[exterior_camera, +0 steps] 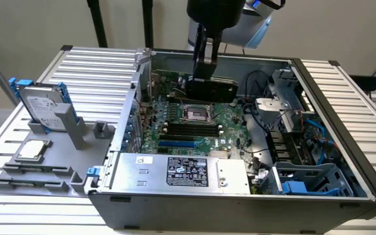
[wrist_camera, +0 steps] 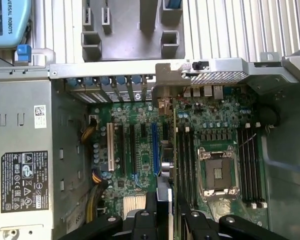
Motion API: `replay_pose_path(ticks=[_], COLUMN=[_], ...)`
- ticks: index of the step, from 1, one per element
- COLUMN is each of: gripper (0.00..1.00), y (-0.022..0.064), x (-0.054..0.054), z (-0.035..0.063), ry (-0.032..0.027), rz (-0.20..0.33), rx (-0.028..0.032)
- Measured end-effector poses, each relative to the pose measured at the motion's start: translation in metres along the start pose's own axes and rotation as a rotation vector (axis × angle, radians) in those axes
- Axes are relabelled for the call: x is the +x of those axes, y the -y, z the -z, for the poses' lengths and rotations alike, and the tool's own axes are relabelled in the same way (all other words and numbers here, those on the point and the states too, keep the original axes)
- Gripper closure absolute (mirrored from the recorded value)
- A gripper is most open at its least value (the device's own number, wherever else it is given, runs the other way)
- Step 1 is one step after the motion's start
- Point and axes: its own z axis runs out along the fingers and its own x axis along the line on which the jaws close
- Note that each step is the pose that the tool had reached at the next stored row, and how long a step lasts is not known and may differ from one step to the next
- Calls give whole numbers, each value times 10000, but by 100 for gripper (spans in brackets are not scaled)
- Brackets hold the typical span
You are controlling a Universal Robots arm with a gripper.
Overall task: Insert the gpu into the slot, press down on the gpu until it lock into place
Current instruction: 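Insert the gpu into the slot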
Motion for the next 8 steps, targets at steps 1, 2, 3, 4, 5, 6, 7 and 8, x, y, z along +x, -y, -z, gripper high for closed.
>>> replay_pose_path(ticks=[1, 2, 3, 4, 5, 6, 7, 8], gripper=[74, 74, 74, 74, 74, 74, 74, 74], y=[0, 1, 1, 2, 3, 5, 6, 7], x=[1, 2, 3, 4, 5, 6, 7, 8], z=[-18, -35, -54, -72, -90, -108, -126, -144], ry=[0, -2, -2, -1, -1, 1, 2, 3], rz=[18, 34, 51, 62, 70, 79, 86, 94], rx=[2, 4, 5, 8, 9, 12, 15, 19])
